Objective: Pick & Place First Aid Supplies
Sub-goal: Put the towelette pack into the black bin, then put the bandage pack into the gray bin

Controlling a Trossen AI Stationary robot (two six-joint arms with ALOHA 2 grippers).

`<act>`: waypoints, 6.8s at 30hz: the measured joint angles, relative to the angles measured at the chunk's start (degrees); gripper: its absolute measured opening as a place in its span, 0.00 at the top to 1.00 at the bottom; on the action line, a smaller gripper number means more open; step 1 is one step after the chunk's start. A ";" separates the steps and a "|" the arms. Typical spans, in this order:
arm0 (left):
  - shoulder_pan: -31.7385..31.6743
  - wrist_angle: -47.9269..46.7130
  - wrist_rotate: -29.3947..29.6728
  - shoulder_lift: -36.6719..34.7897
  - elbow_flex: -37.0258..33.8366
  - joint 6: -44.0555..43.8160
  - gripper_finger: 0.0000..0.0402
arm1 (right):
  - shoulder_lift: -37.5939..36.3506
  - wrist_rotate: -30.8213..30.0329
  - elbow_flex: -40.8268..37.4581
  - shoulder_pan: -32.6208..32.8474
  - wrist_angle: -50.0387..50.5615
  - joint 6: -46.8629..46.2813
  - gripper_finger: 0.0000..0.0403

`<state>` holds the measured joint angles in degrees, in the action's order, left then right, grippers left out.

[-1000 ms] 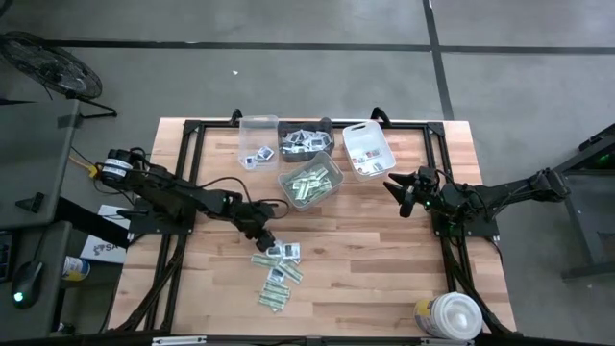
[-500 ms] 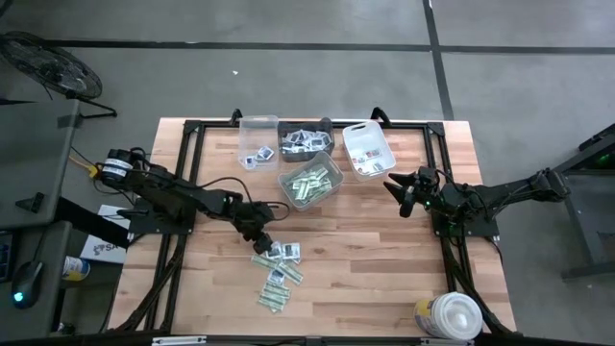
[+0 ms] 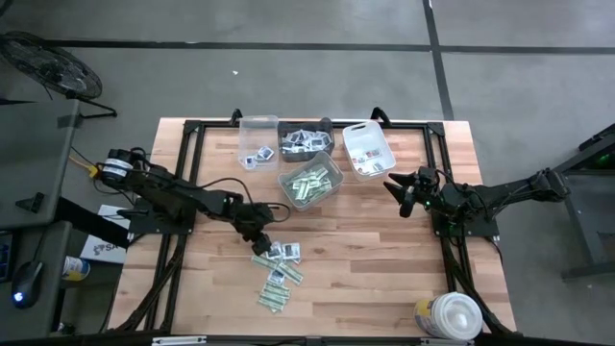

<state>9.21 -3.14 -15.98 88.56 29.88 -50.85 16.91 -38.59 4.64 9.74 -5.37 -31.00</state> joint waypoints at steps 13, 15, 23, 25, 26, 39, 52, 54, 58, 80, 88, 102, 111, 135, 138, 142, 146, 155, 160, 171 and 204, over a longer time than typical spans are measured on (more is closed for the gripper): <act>0.50 -0.86 0.88 1.05 0.08 2.60 0.87 | 0.00 0.00 0.00 0.02 0.02 0.00 0.48; 0.52 -1.05 1.20 1.09 0.08 2.93 0.91 | 0.00 0.01 0.00 0.00 0.01 0.00 0.48; 0.55 -1.41 1.24 1.11 0.08 7.52 0.99 | 0.00 0.00 0.00 0.01 0.00 0.00 0.48; 0.55 -1.40 1.17 1.03 0.08 8.13 0.99 | 0.00 0.00 0.00 0.02 0.00 0.00 0.48; 0.55 -1.41 1.26 0.80 0.08 8.37 1.00 | 0.00 0.00 0.00 0.01 0.02 0.00 0.48; 0.68 -6.57 6.15 -5.59 1.75 10.80 1.00 | 0.00 0.00 0.00 0.01 0.00 0.00 0.48; 0.57 -18.95 10.54 -12.22 8.64 15.72 1.00 | 0.00 0.01 -0.02 0.01 0.01 0.00 0.48; 0.55 -21.67 10.79 -13.42 10.09 16.20 1.00 | 0.00 0.00 -0.02 -0.01 0.00 0.00 0.48; 0.55 -25.74 11.75 -16.17 12.75 16.56 1.00 | 0.00 0.00 -0.02 0.02 0.00 0.00 0.48; -6.94 -25.05 29.90 -23.08 22.04 10.55 1.00 | 0.00 0.01 -0.02 0.01 0.00 0.00 0.48; -19.18 -17.16 26.78 -21.25 22.09 15.00 1.00 | 0.00 0.00 -0.02 -0.01 0.00 0.00 0.48; -33.75 2.34 22.04 -6.65 22.06 14.42 1.00 | 0.00 0.02 -0.02 0.01 0.02 0.00 0.48; -35.95 10.11 24.76 2.27 22.06 6.41 1.00 | 0.02 0.02 -0.02 0.02 0.02 0.00 0.48; -35.89 8.96 33.26 3.45 22.02 5.80 0.92 | 0.00 0.01 -0.02 0.01 0.01 0.00 0.48; -35.89 8.61 32.78 3.45 22.02 5.96 0.84 | 0.00 0.00 -0.02 0.02 0.00 0.00 0.48; -35.89 8.10 31.99 3.45 22.02 7.46 0.74 | 0.00 0.00 -0.02 -0.01 0.00 0.00 0.48; -35.91 9.32 28.61 2.84 22.02 13.79 0.68 | 0.00 0.00 -0.02 0.02 0.02 0.00 0.48; -35.40 0.92 16.07 -5.03 22.04 33.49 0.67 | 0.00 0.01 -0.02 0.02 0.02 0.00 0.48; -32.38 -9.59 9.47 -9.76 22.02 45.94 0.67 | 0.00 0.00 -0.02 -0.01 0.00 0.00 0.48; -14.83 -26.63 13.99 -12.60 22.04 52.17 0.67 | 0.00 0.02 -0.02 0.01 0.01 0.00 0.48; 24.32 -38.07 32.12 -10.83 22.00 47.61 0.67 | 0.00 0.00 -0.02 0.01 0.00 0.00 0.48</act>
<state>33.53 -41.21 16.15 77.73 51.88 -3.24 16.91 -38.59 4.62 9.75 -5.37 -31.00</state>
